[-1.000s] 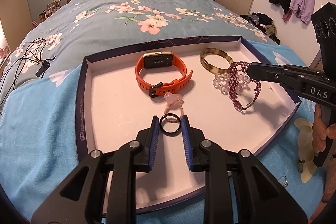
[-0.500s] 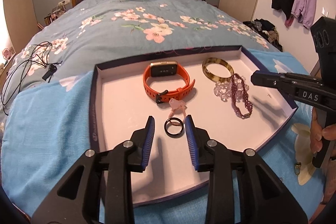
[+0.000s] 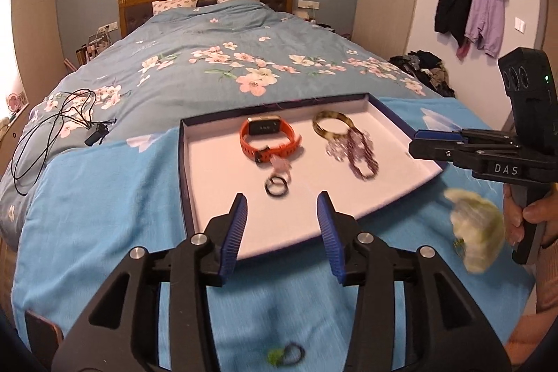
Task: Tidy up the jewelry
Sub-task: 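Grasp the silver ring with the right tool while the left tool grasps the yellow round charm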
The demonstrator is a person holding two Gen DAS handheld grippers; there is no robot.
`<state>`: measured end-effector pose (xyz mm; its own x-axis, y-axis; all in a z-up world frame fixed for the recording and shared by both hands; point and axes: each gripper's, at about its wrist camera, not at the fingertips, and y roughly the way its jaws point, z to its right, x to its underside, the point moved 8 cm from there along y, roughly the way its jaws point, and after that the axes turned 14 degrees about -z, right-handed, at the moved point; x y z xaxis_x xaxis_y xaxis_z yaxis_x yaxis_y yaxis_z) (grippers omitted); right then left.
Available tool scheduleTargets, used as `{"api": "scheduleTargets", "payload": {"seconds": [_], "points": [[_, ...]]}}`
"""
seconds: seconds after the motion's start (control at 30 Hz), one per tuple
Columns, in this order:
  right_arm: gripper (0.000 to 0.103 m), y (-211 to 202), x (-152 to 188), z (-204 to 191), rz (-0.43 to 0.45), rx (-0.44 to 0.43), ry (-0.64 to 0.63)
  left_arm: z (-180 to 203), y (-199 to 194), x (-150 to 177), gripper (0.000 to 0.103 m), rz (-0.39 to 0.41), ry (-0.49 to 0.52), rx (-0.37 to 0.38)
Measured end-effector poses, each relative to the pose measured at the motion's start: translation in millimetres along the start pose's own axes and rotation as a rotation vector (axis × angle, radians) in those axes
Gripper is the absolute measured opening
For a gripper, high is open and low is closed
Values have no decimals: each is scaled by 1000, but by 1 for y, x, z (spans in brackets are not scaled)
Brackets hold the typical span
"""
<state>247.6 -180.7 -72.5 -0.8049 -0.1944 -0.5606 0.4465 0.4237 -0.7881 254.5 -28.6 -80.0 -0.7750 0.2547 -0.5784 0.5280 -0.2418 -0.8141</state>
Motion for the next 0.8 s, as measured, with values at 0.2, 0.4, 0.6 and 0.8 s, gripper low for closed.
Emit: {"api": "scheduleTargets", "payload": {"seconds": [0.2, 0.4, 0.6, 0.8], "points": [[34, -7, 34, -22, -31, -27, -68, 14, -13, 37, 44, -16, 33, 38], [35, -2, 66, -37, -85, -5, -108, 28, -19, 72, 46, -41, 33, 86], [35, 4, 89, -44, -121, -2, -113, 47, -14, 97, 46, -83, 70, 91], [35, 8, 97, -49, -137, 19, -124, 55, -7, 107, 46, -124, 76, 101]]}}
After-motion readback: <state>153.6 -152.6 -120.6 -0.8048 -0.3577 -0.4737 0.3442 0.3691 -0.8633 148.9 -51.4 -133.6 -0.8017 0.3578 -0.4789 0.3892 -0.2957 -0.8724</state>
